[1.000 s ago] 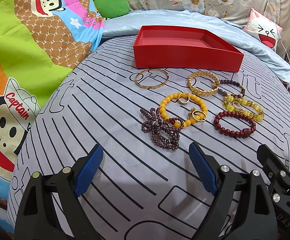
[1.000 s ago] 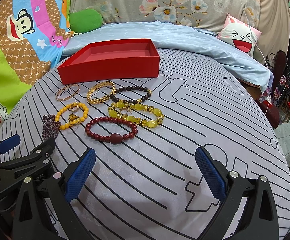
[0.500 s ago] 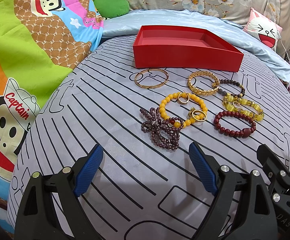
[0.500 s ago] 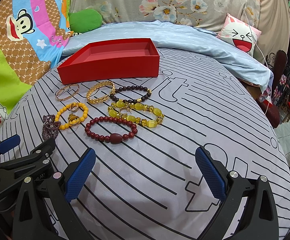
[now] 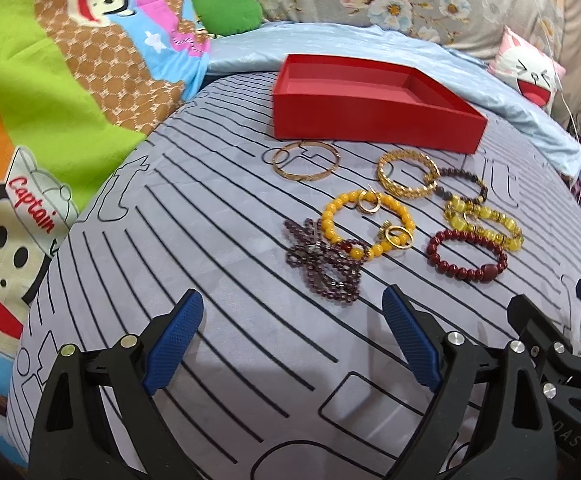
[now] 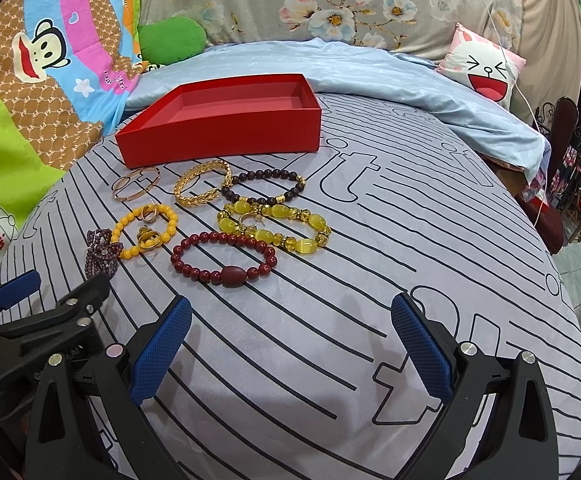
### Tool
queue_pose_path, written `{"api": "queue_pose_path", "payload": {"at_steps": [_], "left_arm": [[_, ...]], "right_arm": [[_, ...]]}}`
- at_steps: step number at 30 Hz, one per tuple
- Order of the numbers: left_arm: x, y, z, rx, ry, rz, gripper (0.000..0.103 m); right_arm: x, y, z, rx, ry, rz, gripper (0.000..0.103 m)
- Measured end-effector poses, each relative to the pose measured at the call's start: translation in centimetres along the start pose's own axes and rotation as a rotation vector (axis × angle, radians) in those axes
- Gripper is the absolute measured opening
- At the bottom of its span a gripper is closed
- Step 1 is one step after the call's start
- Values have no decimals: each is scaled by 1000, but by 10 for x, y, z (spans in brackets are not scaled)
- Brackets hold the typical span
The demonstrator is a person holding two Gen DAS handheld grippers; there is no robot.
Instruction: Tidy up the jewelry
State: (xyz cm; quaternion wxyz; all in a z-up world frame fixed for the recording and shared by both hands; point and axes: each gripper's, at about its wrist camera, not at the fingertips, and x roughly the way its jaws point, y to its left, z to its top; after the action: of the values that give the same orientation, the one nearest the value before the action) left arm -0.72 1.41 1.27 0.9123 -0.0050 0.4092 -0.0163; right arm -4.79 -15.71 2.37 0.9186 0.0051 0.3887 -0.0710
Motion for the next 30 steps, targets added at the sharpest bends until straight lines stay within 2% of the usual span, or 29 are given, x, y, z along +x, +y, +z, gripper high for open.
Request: {"api": "queue_pose_path", "payload": {"at_steps": [7,23,30], "left_arm": [[4,20,9,-74,7,-15,88],[20,3,16,-3,46,-67,86],[26,2,17,-3,61,-96,68]], "right_arm": [[4,-4,6,1,8,2,96],[15,-15,14,35,48,12,96],[18,-12,15,25,52,18,96]]}}
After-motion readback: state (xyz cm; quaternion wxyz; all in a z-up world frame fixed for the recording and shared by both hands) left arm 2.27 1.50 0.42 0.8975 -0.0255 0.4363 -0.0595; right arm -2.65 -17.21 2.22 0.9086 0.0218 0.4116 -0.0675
